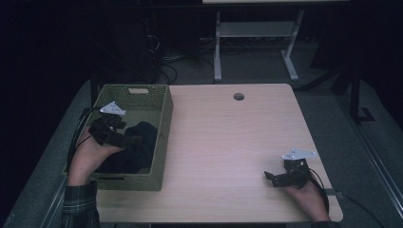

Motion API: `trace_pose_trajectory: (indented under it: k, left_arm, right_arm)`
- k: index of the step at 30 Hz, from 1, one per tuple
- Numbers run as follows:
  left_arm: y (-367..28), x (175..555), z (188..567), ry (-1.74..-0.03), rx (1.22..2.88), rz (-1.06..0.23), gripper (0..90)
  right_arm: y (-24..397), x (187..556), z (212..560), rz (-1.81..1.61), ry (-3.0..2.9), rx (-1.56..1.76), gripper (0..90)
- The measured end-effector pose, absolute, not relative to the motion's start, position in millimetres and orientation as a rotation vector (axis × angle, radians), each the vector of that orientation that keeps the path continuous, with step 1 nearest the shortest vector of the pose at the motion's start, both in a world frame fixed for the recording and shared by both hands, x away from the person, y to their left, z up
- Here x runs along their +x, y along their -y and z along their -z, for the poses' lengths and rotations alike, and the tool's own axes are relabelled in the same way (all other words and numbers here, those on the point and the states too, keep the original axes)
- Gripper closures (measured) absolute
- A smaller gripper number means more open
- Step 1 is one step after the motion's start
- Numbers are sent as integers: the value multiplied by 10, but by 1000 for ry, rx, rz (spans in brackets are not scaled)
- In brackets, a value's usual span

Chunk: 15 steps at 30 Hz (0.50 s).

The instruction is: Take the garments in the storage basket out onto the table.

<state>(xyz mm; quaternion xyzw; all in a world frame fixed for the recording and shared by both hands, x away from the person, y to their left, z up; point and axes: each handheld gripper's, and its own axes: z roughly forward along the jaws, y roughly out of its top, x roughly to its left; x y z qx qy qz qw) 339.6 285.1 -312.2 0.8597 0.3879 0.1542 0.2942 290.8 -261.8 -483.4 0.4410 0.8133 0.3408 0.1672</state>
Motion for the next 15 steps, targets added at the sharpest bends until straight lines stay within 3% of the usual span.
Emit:
trace_pose_trajectory:
  k: [15]
  left_arm:
    - [-2872,3288,3256,-1076,2337,-394,147]
  right_arm:
    - [2619,2908,4834,-969,-2315,1253,15]
